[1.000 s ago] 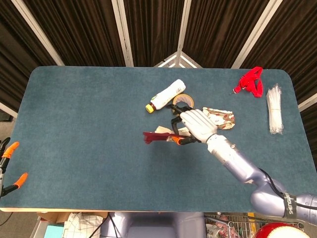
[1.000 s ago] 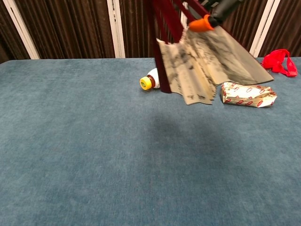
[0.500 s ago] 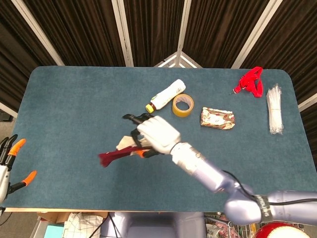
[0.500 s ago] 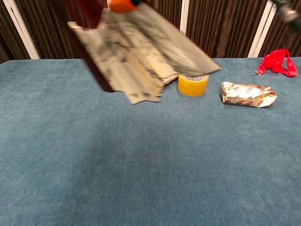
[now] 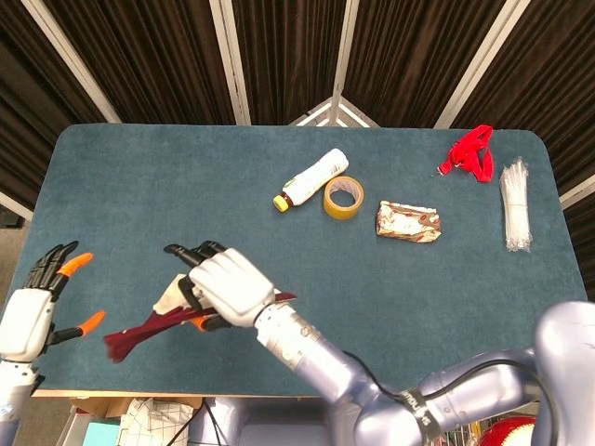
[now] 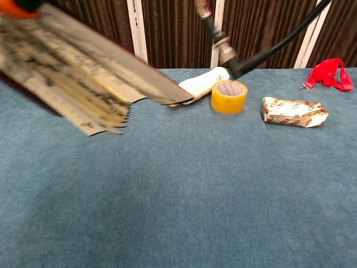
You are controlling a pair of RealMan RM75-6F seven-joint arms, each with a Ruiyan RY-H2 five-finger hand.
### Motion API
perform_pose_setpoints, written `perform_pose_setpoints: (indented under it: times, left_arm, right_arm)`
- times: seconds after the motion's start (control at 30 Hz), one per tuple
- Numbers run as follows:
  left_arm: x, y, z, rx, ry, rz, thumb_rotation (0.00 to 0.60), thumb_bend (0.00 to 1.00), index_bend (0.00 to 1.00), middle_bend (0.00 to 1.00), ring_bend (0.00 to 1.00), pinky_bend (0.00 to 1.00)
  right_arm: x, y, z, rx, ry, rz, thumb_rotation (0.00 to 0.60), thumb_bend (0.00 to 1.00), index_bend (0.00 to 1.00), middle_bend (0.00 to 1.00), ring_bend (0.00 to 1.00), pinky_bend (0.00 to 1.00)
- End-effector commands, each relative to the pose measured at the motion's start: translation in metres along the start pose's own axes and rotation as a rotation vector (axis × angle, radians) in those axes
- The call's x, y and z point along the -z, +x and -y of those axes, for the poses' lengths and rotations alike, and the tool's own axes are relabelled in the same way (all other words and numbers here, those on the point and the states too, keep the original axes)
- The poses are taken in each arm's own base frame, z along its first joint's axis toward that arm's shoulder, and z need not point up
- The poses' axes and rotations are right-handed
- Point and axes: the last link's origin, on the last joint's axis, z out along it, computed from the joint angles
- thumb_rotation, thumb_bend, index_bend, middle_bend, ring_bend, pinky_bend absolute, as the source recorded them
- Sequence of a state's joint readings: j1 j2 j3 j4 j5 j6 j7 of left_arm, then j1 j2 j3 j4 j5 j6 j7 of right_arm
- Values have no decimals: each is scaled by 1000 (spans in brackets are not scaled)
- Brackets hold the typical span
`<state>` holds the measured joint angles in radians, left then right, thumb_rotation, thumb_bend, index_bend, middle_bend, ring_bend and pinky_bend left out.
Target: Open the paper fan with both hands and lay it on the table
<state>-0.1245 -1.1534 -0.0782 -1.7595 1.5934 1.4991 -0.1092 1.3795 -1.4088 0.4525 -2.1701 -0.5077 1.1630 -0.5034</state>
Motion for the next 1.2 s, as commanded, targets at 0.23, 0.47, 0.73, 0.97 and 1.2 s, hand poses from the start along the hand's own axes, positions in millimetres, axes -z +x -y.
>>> perform_pose_setpoints:
  times: [0.23, 0.47, 0.73, 0.97, 1.2]
  left_arm:
    - [-22, -30, -27, 158, -51, 86, 600, 281, 295, 62, 0, 98]
    - [-25, -46, -46, 261, -90, 200, 600, 280, 311, 60, 0, 98]
    - [-25, -54, -64, 406, -152, 299, 600, 280, 419, 73, 0, 98]
    - [-25, -49, -67, 462, -165, 288, 600, 281, 443, 88, 0, 98]
    - [-24, -40, -62, 454, -160, 278, 600, 281, 440, 87, 0, 98]
  right_arm:
    - [1, -11, 19, -14, 30, -41, 600, 464, 759, 141, 241, 192]
    - [3, -7, 18, 21, 11, -57, 600, 464, 760, 141, 241, 192]
    - [7, -4, 13, 38, -15, -57, 600, 463, 764, 141, 241, 192]
    - [9, 2, 9, 50, -31, -69, 600, 464, 767, 141, 241, 192]
    - [11, 5, 5, 65, -48, -68, 600, 463, 767, 141, 240, 192]
